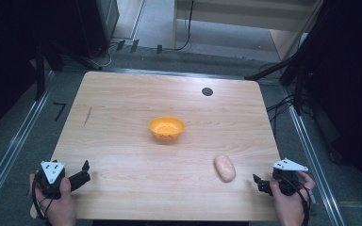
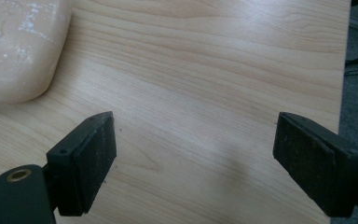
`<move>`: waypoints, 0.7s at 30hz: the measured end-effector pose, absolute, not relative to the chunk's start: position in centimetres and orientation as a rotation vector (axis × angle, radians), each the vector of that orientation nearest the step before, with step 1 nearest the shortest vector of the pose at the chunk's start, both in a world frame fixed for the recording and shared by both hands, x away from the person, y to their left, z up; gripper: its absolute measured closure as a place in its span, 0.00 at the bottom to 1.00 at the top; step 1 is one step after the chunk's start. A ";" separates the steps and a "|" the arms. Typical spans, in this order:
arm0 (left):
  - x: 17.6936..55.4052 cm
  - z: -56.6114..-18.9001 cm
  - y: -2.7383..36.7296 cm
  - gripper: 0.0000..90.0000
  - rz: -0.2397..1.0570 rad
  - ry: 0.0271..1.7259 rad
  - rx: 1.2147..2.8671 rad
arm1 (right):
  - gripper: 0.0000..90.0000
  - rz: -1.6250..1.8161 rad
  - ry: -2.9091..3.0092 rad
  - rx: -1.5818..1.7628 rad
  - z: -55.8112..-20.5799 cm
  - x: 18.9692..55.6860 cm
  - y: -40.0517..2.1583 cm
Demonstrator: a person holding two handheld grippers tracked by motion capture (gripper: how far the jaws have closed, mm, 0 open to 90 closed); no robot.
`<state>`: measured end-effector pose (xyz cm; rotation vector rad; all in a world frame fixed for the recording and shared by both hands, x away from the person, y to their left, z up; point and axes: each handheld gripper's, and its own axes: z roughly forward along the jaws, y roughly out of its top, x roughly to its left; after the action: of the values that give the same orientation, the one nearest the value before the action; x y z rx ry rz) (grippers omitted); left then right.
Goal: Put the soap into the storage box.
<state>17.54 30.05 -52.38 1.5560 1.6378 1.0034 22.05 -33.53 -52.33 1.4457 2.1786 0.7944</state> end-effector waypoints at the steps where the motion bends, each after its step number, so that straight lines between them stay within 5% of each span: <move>1: 17.6 -52.4 30.1 0.03 1.000 1.638 1.552 | 0.16 0.771 2.201 1.450 -52.3 22.3 -33.2; 21: 17.6 -52.4 29.8 0.03 1.016 1.627 1.569 | 0.16 0.696 2.354 1.453 -51.5 23.7 -31.1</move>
<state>17.56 29.84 -52.41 1.5688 1.6265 1.0157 23.73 -31.08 -51.53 1.4534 2.3545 0.6960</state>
